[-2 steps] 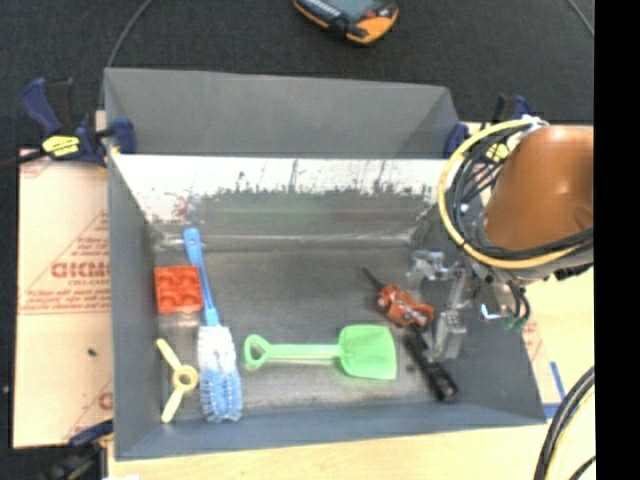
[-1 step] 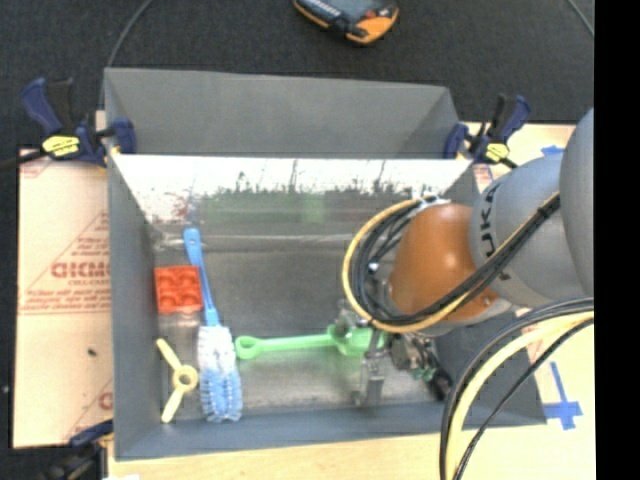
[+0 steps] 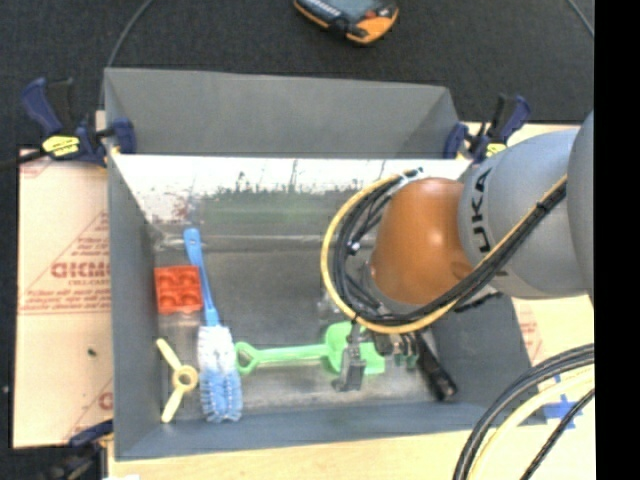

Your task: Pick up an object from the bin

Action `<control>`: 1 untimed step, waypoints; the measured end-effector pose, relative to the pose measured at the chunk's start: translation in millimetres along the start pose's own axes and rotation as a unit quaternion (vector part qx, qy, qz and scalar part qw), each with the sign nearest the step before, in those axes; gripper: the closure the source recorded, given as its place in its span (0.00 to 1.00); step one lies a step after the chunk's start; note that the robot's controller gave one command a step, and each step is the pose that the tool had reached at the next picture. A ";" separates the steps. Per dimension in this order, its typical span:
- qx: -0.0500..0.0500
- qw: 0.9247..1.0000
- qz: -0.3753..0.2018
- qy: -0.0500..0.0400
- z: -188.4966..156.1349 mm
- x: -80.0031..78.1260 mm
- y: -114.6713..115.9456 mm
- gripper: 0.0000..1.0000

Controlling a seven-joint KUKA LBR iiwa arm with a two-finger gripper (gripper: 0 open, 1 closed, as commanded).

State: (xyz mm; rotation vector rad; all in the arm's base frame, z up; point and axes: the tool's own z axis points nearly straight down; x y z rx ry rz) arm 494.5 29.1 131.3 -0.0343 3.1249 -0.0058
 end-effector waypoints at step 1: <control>-0.001 1.000 -0.007 0.011 52.9 3.6 -44.7 0.00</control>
Offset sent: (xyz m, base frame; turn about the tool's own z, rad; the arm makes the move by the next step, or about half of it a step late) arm -0.0032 0.0344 -0.0613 0.1018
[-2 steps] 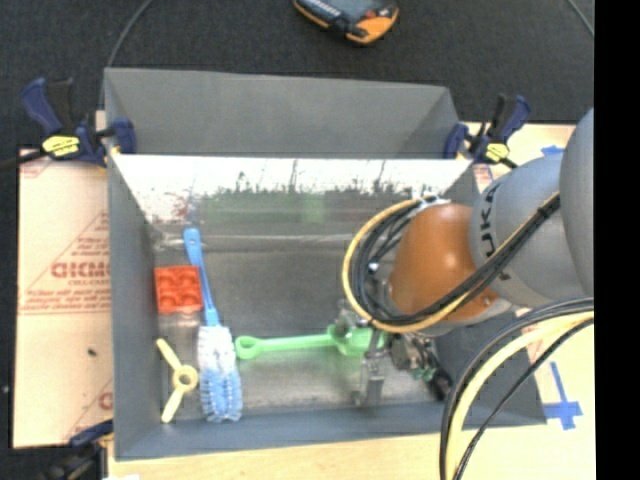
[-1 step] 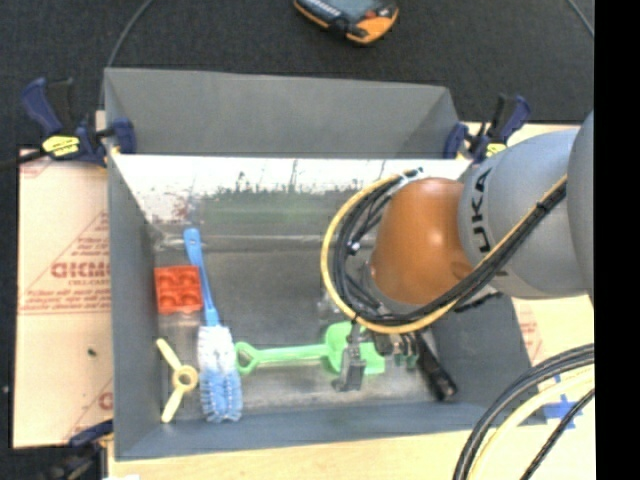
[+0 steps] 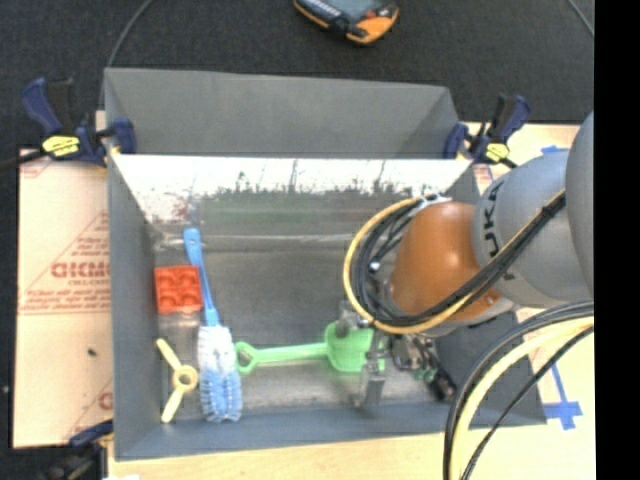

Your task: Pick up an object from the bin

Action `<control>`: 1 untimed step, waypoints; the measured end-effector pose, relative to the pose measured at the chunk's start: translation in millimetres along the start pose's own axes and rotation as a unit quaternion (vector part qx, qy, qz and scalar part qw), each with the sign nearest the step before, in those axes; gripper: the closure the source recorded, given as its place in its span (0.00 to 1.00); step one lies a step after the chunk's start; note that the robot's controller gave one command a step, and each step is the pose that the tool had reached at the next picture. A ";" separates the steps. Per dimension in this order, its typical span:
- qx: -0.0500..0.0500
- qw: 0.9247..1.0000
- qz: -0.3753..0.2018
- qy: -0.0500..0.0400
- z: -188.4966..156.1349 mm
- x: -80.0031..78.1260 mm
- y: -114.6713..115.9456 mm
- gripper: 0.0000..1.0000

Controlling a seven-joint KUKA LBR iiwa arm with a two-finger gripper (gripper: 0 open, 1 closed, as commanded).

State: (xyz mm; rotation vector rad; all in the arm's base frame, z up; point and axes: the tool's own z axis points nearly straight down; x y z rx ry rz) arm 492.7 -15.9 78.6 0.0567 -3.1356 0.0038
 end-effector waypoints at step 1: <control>-0.001 0.998 0.057 -0.012 7.7 -2.3 79.5 0.00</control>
Offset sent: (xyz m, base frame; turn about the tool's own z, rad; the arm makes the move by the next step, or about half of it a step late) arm 0.0000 0.0016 -0.0001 0.0079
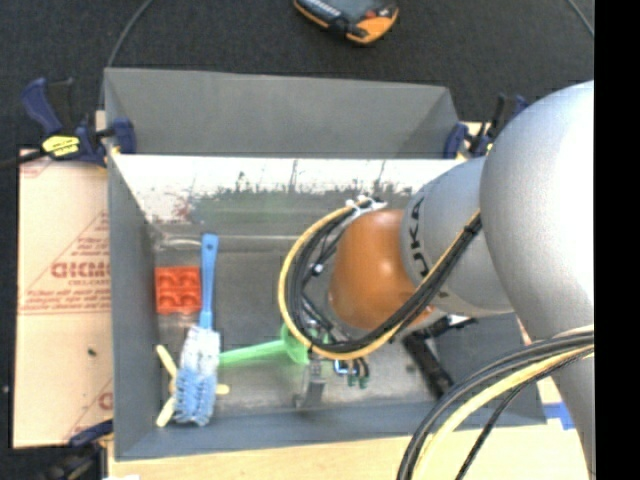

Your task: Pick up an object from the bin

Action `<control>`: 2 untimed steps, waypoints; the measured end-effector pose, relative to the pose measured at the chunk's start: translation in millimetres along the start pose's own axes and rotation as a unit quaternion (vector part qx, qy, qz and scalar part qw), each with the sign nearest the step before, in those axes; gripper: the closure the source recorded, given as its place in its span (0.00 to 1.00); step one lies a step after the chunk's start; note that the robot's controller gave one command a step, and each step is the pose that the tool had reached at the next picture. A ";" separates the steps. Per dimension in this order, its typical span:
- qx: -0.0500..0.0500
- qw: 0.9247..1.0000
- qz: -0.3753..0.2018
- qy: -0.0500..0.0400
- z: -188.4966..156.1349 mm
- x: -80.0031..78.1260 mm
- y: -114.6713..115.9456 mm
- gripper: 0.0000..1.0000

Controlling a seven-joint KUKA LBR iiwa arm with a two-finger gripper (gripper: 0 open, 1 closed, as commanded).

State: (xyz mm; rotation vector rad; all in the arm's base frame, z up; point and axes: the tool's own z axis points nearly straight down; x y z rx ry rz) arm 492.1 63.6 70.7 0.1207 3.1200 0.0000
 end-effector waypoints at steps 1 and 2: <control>0.002 0.999 -0.053 0.010 -8.1 -7.9 -78.9 1.00; 0.002 0.999 -0.053 0.010 -8.2 -7.9 -78.8 1.00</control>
Offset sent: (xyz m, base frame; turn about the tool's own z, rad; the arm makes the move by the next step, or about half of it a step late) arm 0.0000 0.0000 0.0000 0.0000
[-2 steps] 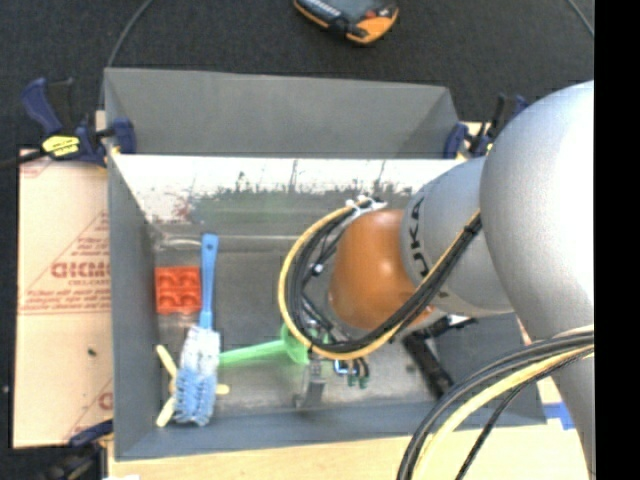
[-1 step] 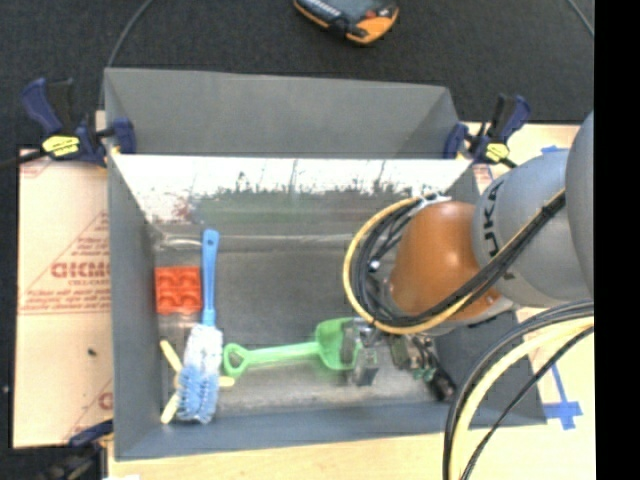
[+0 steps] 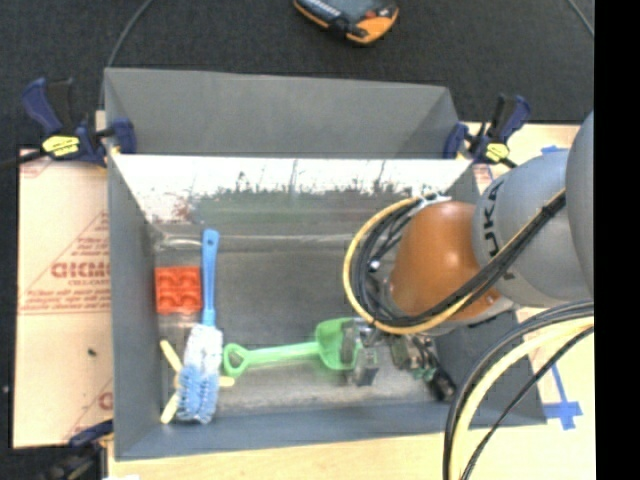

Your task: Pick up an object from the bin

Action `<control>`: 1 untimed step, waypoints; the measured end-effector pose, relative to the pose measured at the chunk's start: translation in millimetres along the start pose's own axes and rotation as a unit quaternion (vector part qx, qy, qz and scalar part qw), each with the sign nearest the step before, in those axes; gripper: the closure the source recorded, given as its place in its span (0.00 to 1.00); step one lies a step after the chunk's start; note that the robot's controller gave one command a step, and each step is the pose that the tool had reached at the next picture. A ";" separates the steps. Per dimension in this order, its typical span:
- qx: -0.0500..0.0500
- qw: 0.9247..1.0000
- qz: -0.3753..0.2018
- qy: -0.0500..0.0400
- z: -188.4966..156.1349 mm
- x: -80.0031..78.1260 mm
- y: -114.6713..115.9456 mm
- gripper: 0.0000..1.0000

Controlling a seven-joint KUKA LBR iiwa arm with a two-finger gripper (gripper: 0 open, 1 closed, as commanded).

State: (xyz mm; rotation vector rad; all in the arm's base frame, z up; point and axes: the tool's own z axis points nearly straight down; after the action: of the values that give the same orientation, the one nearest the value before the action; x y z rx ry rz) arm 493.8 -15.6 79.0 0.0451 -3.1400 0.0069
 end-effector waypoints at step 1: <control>0.000 1.000 0.000 0.002 -18.4 1.2 -0.4 1.00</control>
Offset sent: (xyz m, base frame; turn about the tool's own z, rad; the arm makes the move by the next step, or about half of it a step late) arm -0.0015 -0.0002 0.1012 -0.0005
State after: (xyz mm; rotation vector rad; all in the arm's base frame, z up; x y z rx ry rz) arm 492.6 -15.9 97.4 0.0460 -3.1363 0.0067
